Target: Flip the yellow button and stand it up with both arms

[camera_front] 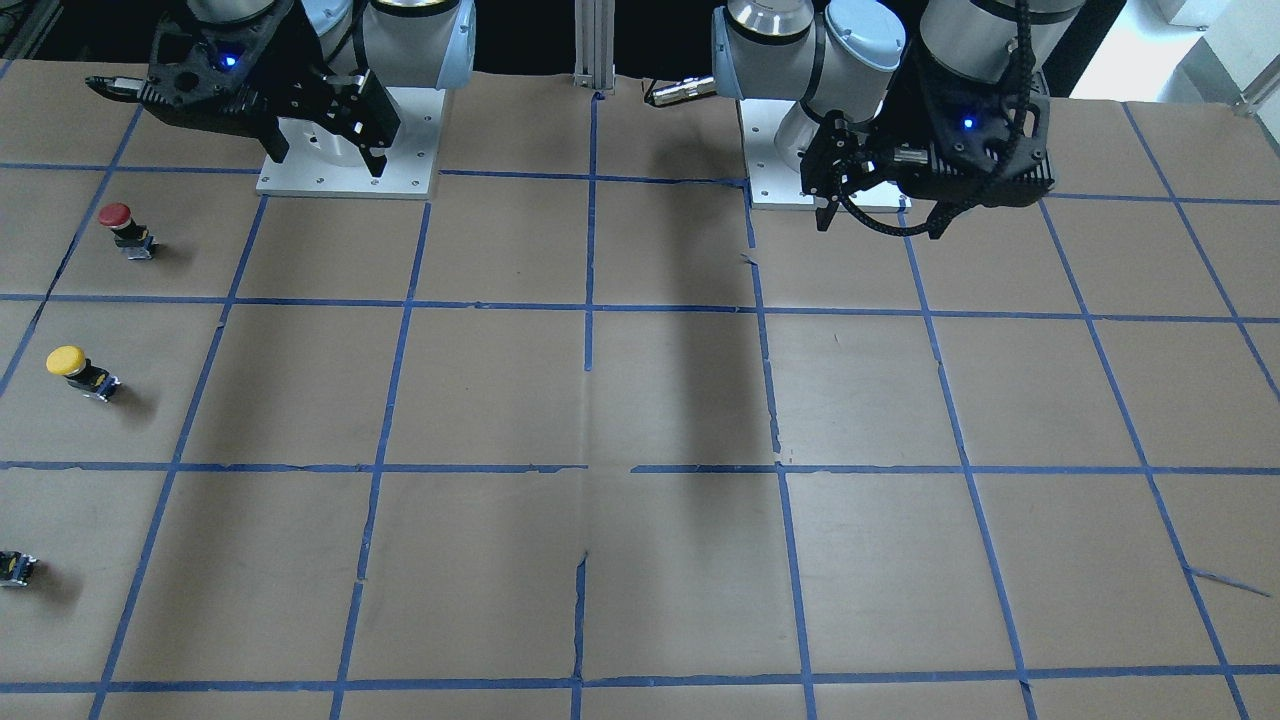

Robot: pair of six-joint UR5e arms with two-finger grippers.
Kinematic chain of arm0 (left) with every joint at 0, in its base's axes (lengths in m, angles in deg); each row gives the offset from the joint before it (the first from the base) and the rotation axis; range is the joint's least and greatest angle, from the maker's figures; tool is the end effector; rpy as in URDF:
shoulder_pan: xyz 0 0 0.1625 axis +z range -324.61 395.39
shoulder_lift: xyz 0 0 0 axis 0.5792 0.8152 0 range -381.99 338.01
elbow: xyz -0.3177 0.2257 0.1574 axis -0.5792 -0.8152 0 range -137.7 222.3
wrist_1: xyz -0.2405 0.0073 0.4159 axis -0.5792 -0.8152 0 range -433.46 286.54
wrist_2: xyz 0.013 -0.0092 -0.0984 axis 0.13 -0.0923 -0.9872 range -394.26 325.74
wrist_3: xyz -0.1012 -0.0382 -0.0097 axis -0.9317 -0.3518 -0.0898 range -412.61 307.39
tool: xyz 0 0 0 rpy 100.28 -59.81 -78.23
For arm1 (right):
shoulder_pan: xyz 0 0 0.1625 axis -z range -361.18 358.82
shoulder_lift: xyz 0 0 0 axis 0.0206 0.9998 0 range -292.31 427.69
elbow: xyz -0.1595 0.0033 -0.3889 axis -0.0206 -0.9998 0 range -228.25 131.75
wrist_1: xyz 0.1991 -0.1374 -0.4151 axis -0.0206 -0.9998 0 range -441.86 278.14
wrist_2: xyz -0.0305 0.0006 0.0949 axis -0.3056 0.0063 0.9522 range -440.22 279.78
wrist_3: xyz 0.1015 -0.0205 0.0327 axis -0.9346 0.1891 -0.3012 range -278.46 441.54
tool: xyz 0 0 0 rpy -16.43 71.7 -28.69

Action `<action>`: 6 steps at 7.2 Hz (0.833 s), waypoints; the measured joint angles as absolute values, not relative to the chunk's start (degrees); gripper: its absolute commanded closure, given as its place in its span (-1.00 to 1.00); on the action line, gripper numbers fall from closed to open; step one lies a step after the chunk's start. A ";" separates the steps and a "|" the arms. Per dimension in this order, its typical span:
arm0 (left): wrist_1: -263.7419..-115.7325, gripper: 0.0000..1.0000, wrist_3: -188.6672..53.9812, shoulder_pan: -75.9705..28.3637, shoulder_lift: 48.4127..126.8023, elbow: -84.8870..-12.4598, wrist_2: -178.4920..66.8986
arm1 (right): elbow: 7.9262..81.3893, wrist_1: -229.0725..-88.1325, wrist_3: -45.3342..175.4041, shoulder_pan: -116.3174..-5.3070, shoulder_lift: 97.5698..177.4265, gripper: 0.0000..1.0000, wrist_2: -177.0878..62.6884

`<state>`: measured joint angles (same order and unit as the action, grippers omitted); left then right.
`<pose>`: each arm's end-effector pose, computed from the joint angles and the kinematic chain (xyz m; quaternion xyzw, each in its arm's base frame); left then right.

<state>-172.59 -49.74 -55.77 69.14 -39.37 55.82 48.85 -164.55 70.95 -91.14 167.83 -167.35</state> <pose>-0.1446 -0.5594 0.5287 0.0352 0.9992 0.0169 0.0005 0.1384 -0.4784 0.4852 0.0934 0.9946 0.0394 0.0215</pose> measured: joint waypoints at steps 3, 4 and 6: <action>-172.60 -0.99 -49.57 -56.75 67.26 -41.02 55.80 | 48.83 -164.48 71.54 -88.55 167.13 -1.00 -167.58; -172.50 -0.99 -49.54 -56.77 66.60 -41.99 55.81 | 48.93 -164.21 71.63 -87.79 167.09 -1.00 -168.32; -172.39 -0.99 -49.59 -56.71 66.52 -42.11 56.03 | 49.02 -164.16 71.76 -87.64 167.33 -1.00 -170.02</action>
